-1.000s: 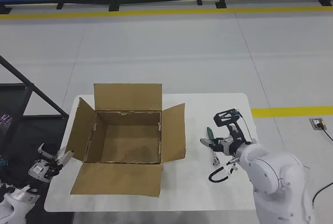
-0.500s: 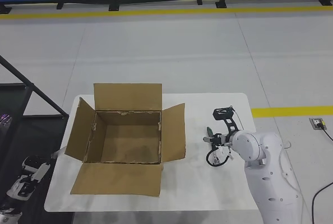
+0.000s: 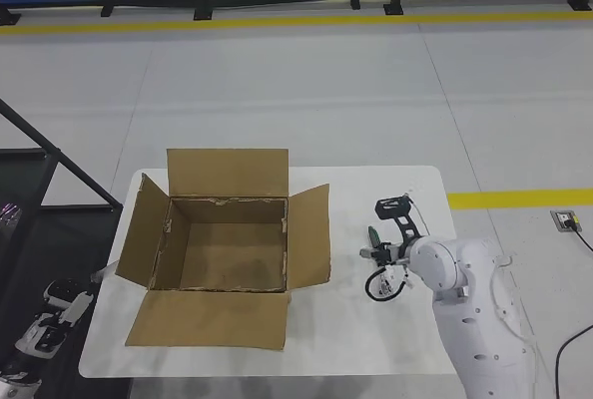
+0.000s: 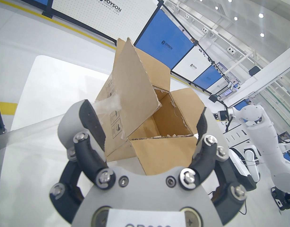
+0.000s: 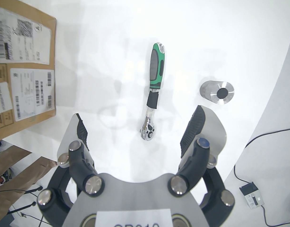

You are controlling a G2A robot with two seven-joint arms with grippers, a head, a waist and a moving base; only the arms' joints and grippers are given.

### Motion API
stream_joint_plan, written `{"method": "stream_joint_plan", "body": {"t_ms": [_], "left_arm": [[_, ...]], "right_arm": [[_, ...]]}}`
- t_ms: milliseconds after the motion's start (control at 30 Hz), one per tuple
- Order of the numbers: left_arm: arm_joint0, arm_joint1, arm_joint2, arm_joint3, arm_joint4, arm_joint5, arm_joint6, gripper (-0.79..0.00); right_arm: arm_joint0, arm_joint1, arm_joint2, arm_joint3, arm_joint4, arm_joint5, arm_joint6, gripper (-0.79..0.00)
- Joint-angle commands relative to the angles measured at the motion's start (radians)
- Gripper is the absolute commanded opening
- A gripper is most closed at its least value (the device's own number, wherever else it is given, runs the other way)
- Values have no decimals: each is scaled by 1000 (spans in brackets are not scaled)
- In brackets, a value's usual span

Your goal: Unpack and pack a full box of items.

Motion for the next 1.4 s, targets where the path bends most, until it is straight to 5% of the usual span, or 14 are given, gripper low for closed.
{"method": "stream_joint_plan", "body": {"t_ms": [0,333,600,667,1033,1167,1367], "left_arm": [[4,-1,5,-9,-9,1,-10,0],[12,-3,5,-16,-28,-4,-22,0],[12,-3,5,-16,-28,-4,-22,0],[12,-3,5,-16,-28,-4,-22,0],[12,-3,5,-16,-28,-4,-22,0],[12,-3,5,-16,-28,-4,-22,0],[12,-3,5,-16,-28,-4,-22,0]], "right_arm": [[38,-5,-43,87,-53,50,10,0],[217,-15,-67,468,87,-43,-52,-9],[289,-17,-86,628,93,-33,-97,-268],[299,-18,-95,650,94,-31,-107,-397],[340,-26,-140,738,77,24,-119,-483],[352,-27,-146,762,88,23,-128,-779],[355,-18,-133,722,89,34,-162,-785]]}}
